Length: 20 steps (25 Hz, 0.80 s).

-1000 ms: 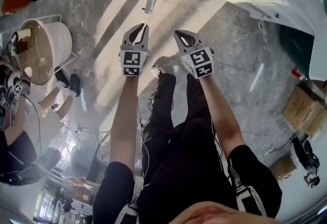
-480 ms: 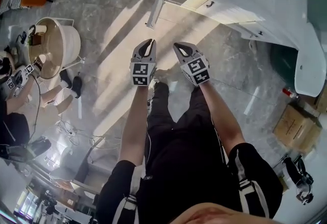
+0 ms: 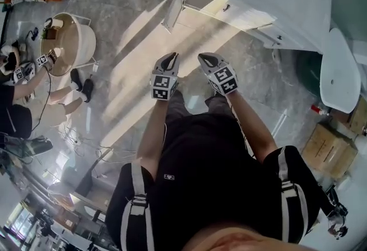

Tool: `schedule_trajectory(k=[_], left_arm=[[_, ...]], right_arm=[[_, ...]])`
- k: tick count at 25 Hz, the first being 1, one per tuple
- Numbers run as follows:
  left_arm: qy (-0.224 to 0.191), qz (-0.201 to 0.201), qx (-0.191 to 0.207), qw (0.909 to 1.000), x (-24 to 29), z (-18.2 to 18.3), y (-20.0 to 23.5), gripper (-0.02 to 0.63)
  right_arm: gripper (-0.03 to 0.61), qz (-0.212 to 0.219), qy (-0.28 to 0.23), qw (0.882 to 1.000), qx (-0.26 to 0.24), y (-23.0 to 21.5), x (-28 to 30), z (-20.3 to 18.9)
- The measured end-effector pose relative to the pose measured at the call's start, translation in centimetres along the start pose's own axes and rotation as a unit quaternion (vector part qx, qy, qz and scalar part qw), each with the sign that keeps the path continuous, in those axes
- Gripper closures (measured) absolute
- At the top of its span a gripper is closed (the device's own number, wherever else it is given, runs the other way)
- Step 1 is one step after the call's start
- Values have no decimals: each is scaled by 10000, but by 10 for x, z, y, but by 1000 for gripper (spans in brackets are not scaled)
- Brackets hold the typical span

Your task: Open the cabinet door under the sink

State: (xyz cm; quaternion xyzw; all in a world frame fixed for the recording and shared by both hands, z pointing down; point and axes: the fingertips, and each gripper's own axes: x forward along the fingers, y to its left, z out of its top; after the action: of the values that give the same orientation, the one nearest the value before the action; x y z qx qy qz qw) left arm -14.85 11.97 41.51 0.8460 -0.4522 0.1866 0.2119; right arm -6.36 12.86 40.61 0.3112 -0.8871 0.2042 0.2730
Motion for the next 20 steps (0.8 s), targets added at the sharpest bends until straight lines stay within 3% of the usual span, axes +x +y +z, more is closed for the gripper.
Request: schedule_trajectory(k=[4, 8, 14, 20], left_arm=[[-72, -185, 448, 9988, -20, 14, -16, 574], [-165, -224, 616, 9977, -43, 26, -13, 575], [-261, -524, 994, 9933, -62, 42, -19, 575], [-390, -628, 1003, 9922, -70, 62, -18, 575]], right_arm=[[520, -136, 177, 9996, -148, -7, -32, -12], [520, -275, 195, 9988, -347, -14, -52, -8], [520, -767, -242, 9966, -202, -26, -71, 14], [520, -889, -515, 9947, -106, -9, -74, 25]])
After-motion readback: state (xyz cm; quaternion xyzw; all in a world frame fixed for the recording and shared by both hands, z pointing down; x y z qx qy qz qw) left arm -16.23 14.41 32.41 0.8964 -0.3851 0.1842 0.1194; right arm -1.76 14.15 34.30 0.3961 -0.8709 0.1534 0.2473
